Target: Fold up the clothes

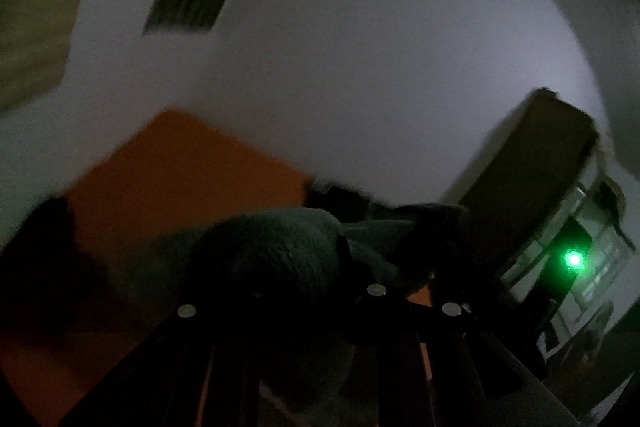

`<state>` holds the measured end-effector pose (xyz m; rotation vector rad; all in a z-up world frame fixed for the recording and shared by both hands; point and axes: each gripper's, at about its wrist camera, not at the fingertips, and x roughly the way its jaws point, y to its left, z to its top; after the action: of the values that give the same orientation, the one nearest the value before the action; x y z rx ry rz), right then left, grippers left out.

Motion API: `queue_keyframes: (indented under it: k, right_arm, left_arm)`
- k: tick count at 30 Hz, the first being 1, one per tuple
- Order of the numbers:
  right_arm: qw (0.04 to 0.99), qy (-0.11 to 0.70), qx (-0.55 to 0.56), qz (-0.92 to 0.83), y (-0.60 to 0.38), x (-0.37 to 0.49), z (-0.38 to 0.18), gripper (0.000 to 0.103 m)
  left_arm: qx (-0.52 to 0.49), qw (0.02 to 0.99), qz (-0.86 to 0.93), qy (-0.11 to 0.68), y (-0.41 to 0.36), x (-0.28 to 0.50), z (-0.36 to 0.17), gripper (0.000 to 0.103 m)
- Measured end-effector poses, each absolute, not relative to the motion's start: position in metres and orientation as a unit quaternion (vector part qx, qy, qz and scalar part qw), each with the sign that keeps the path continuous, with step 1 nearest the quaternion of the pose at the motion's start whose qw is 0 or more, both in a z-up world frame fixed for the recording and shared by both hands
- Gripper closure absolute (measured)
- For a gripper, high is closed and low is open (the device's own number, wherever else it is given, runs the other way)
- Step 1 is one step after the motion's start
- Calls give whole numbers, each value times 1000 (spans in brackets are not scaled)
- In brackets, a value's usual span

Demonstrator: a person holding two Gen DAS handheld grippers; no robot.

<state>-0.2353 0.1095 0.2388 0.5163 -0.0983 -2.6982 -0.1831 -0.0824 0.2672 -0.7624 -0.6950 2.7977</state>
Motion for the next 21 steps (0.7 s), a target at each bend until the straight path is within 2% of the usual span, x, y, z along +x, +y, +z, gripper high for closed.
queue_keyframes:
  k: [2, 4, 7, 9, 12, 15, 19, 21]
  right_arm:
    - [169, -24, 144, -975, 147, -235, 289, 91]
    - [136, 2, 129, -982, 189, -235, 328, 91]
    - [106, 34, 135, -985, 229, -231, 347, 91]
    - [87, 51, 161, -982, 261, -232, 341, 90]
    - [52, 67, 231, -969, 306, -267, 286, 90]
    - [24, 72, 314, -946, 353, -311, 205, 90]
    - [1, 35, 408, -912, 424, -362, 82, 90]
    - [-26, 16, 451, -892, 478, -370, 20, 90]
  left_arm:
    - [-244, 85, 939, -227, -71, -188, 304, 87]
    - [-244, 88, 938, -230, -70, -188, 317, 86]
    - [-266, 87, 934, -224, -95, -187, 292, 86]
    - [-307, 63, 921, -232, -105, -217, 238, 86]
    - [-367, 26, 898, -242, -120, -263, 157, 86]
    - [-425, -10, 870, -251, -135, -309, 76, 86]
    - [-496, -58, 826, -260, -155, -367, -31, 86]
    - [-506, -70, 819, -261, -176, -367, -72, 86]
